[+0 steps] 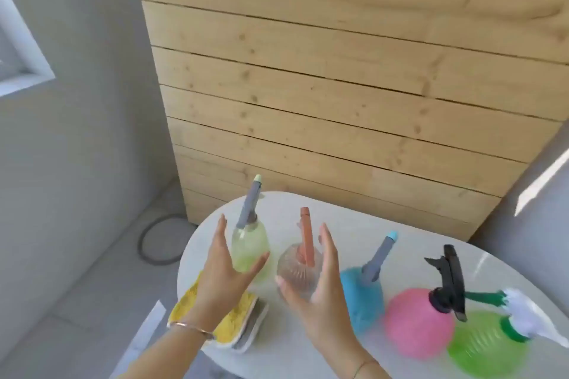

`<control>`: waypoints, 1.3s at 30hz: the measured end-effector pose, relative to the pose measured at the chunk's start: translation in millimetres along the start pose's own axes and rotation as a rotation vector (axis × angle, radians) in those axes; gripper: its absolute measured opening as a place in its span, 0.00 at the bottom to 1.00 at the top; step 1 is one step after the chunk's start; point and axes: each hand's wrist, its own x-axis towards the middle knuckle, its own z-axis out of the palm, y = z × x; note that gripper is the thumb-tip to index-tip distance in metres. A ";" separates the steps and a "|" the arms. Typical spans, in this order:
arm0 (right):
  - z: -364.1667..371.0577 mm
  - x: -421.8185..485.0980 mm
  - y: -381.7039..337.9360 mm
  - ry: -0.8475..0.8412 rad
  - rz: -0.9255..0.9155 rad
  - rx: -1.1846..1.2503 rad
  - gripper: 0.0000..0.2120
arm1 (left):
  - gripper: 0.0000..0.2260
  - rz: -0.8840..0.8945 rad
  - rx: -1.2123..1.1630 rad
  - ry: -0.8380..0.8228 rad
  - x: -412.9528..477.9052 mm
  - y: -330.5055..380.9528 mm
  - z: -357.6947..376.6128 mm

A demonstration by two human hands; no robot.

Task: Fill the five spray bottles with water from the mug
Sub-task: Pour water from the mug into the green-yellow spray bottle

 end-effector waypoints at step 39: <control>-28.6 -142.4 -83.2 0.025 -0.162 0.119 0.16 | 0.26 0.406 -0.307 -0.098 -178.2 24.1 -16.0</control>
